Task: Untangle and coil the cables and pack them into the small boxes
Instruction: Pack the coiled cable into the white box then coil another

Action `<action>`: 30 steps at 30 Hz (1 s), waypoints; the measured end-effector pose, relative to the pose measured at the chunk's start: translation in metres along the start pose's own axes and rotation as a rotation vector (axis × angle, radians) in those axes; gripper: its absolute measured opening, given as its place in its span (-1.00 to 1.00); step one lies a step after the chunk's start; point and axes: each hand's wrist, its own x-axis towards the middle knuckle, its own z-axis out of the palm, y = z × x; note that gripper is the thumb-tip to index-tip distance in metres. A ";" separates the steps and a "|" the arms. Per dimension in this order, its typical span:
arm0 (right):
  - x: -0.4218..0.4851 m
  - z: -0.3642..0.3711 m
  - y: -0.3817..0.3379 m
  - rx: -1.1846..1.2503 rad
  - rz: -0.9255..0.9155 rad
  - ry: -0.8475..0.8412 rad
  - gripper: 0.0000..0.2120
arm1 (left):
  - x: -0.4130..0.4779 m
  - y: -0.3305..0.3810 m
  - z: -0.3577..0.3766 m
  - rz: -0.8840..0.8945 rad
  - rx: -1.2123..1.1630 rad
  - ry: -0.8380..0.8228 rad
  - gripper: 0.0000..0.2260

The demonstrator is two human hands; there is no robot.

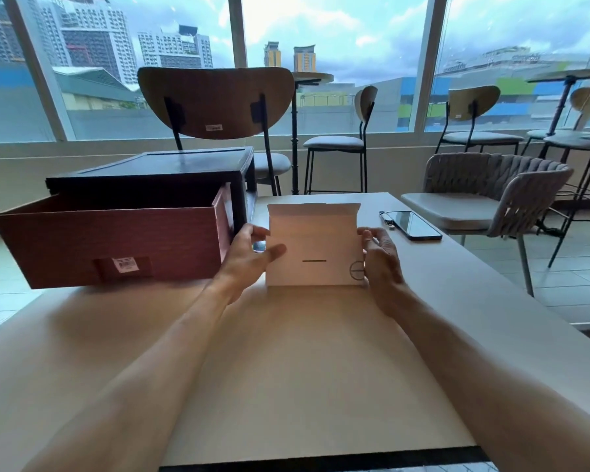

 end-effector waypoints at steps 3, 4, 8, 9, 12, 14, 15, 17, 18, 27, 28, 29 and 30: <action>0.010 0.001 0.001 0.044 -0.006 0.034 -0.82 | 0.010 -0.005 0.006 0.030 -0.057 0.002 -0.51; 0.015 0.003 0.003 0.060 -0.008 0.050 -0.81 | 0.013 -0.005 0.008 0.054 -0.056 -0.003 -0.48; 0.028 0.011 0.007 0.131 -0.032 0.052 -0.75 | 0.022 -0.014 0.016 0.152 0.024 0.002 -0.47; 0.029 0.013 0.007 0.150 -0.021 0.039 -0.73 | 0.025 -0.017 0.018 0.167 0.045 0.009 -0.49; 0.038 0.015 0.006 0.254 0.070 0.020 -0.61 | 0.033 -0.023 0.019 0.174 0.072 0.010 -0.58; 0.043 0.015 0.007 0.302 0.129 0.000 -0.51 | 0.037 -0.025 0.018 0.181 0.043 0.022 -0.59; 0.044 0.015 0.007 0.302 0.133 -0.014 -0.52 | 0.039 -0.027 0.018 0.184 0.031 0.021 -0.58; 0.047 0.017 0.009 0.219 0.082 -0.032 -0.66 | 0.043 -0.029 0.018 0.184 -0.004 0.006 -0.55; 0.047 0.017 0.011 0.181 0.045 -0.036 -0.76 | 0.044 -0.030 0.017 0.173 -0.018 -0.004 -0.52; 0.042 0.015 0.009 0.162 0.018 -0.008 -0.92 | 0.043 -0.037 0.021 0.125 0.029 -0.063 -0.44; 0.041 0.016 0.009 0.171 0.016 -0.019 -0.91 | 0.044 -0.037 0.020 0.121 0.025 -0.045 -0.47; 0.040 0.016 0.008 0.184 0.021 -0.029 -0.88 | 0.043 -0.035 0.021 0.126 0.017 -0.033 -0.51; 0.040 0.017 0.008 0.195 0.023 -0.035 -0.81 | 0.041 -0.033 0.020 0.135 0.014 -0.020 -0.54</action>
